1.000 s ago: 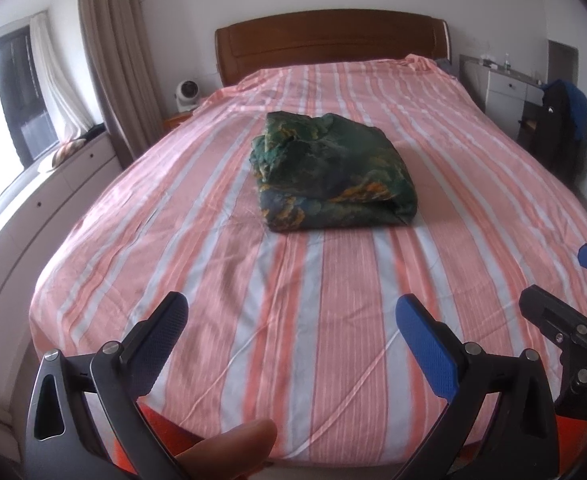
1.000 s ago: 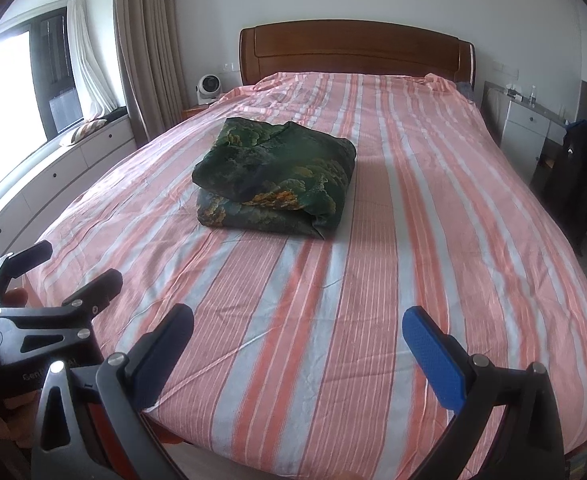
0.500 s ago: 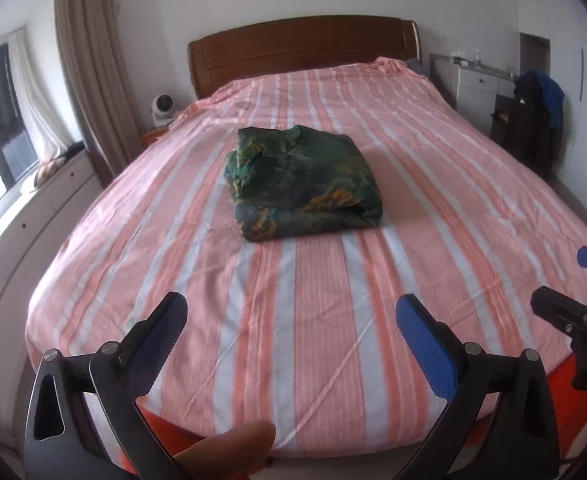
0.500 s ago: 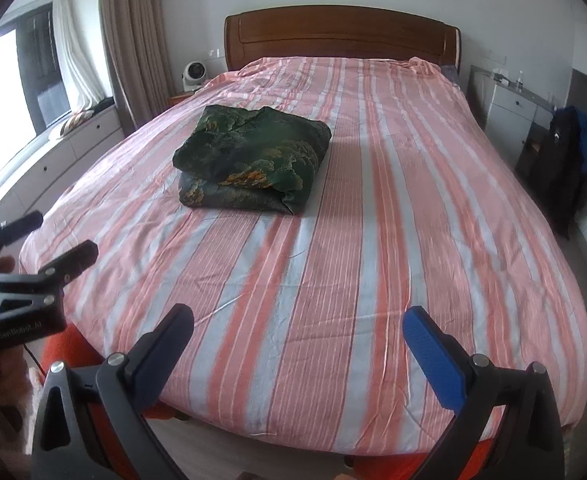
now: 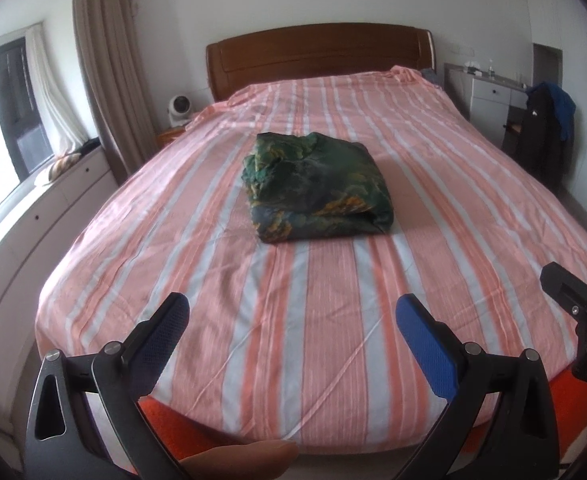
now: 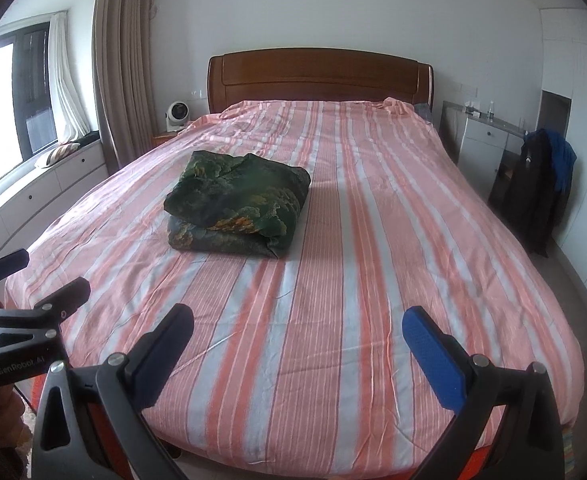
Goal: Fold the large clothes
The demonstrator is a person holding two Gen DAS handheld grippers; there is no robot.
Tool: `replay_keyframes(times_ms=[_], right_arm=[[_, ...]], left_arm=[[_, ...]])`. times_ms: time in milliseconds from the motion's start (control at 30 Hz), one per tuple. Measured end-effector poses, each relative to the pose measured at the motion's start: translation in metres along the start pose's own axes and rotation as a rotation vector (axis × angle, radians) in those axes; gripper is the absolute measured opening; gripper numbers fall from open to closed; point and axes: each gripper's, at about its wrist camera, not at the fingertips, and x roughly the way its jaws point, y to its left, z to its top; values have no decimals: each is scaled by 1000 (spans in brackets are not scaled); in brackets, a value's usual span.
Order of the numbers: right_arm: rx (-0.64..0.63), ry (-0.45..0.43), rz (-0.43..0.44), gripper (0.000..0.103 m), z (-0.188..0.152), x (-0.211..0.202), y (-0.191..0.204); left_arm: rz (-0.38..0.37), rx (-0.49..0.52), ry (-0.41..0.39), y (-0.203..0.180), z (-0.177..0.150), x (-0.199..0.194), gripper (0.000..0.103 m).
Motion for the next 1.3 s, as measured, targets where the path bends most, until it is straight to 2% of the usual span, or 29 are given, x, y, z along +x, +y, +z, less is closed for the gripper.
replay_keyframes(times_ms=[200, 1300], right_arm=[[-19, -23, -1, 103, 4, -8, 9], [-38, 6, -7, 103, 3, -1, 8]], left_arm=[[3, 1, -26, 0, 0, -7, 103], [5, 23, 13, -7, 3, 6, 103]])
